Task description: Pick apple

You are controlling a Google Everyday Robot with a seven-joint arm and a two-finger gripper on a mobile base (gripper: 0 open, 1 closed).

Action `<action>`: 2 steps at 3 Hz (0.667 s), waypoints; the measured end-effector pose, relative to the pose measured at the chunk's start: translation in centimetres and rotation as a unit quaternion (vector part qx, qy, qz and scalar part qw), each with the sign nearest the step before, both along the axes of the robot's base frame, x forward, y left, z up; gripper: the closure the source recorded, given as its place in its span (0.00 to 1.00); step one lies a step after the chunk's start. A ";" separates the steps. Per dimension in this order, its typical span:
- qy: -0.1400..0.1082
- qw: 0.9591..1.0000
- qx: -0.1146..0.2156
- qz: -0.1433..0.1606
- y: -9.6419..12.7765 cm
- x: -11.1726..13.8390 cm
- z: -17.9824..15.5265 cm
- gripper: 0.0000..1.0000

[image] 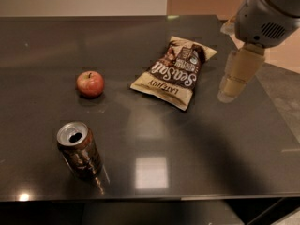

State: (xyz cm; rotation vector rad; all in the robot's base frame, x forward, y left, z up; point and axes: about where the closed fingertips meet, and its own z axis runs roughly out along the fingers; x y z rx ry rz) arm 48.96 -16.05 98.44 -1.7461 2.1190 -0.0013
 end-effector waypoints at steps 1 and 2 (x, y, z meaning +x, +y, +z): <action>0.000 1.000 0.012 0.020 2.7 1.8 -0.2 0.00; -0.003 0.999 0.023 0.035 5.1 3.2 -0.4 0.00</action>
Offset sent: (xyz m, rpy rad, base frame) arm 0.0485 0.0779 -0.0071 0.0698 -0.0061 0.1081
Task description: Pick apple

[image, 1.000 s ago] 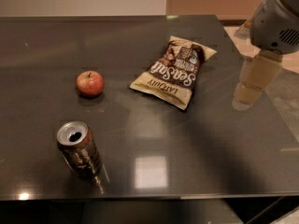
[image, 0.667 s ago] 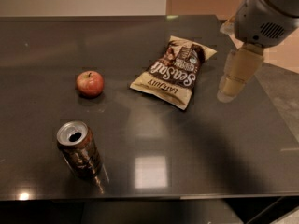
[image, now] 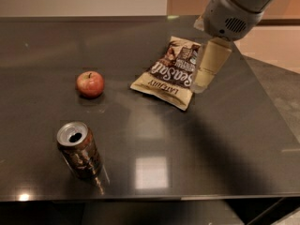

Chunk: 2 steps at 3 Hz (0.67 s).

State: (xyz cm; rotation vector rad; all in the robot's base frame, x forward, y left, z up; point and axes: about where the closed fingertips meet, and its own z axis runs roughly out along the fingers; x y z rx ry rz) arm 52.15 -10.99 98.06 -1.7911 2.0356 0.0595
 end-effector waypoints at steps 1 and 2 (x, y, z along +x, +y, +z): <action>0.000 1.000 0.005 0.019 2.2 0.9 -0.5 0.00; 0.003 0.999 0.005 0.032 3.8 2.0 -1.0 0.00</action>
Offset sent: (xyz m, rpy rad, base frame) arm 0.0328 0.0555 -0.0186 0.0106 0.0212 0.0935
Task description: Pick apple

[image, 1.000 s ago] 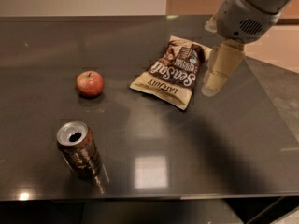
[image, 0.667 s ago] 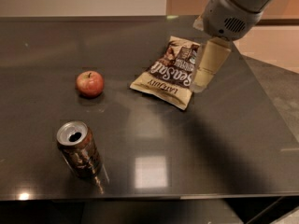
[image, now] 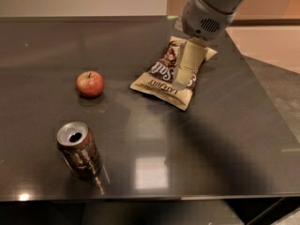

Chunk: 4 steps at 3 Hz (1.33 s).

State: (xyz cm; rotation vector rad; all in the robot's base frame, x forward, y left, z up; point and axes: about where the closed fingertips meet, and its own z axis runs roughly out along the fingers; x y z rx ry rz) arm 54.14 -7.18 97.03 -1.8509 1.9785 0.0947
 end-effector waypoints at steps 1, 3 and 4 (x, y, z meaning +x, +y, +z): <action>0.005 1.000 -0.002 0.013 1.3 1.0 -0.8 0.00; 0.012 1.000 0.002 0.027 4.1 4.2 -3.0 0.00; 0.012 1.000 0.002 0.027 4.1 4.2 -3.0 0.00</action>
Offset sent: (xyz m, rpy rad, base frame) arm 0.0295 0.0305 -0.0202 0.0014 0.0194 0.0537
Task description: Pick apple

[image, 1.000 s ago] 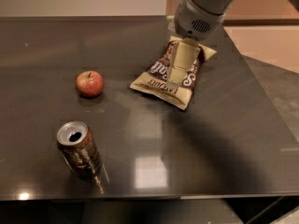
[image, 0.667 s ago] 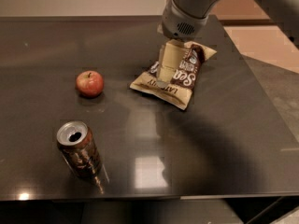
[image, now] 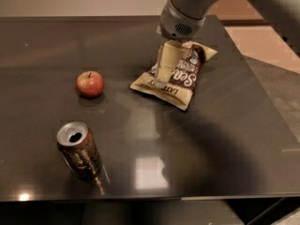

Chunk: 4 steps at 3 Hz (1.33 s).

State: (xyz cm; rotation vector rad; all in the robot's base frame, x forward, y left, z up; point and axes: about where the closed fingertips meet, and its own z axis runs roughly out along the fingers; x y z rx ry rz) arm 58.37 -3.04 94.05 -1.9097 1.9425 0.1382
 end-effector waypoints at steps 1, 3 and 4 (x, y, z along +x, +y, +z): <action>0.004 1.000 0.024 -0.003 1.7 0.8 0.0 0.00; 0.016 0.999 0.051 0.006 6.3 1.1 0.0 0.00; 0.018 0.999 0.041 0.022 9.6 0.6 -1.2 0.00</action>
Offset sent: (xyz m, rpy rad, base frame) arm 0.0193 0.0650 0.0021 0.1354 0.0397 -0.0140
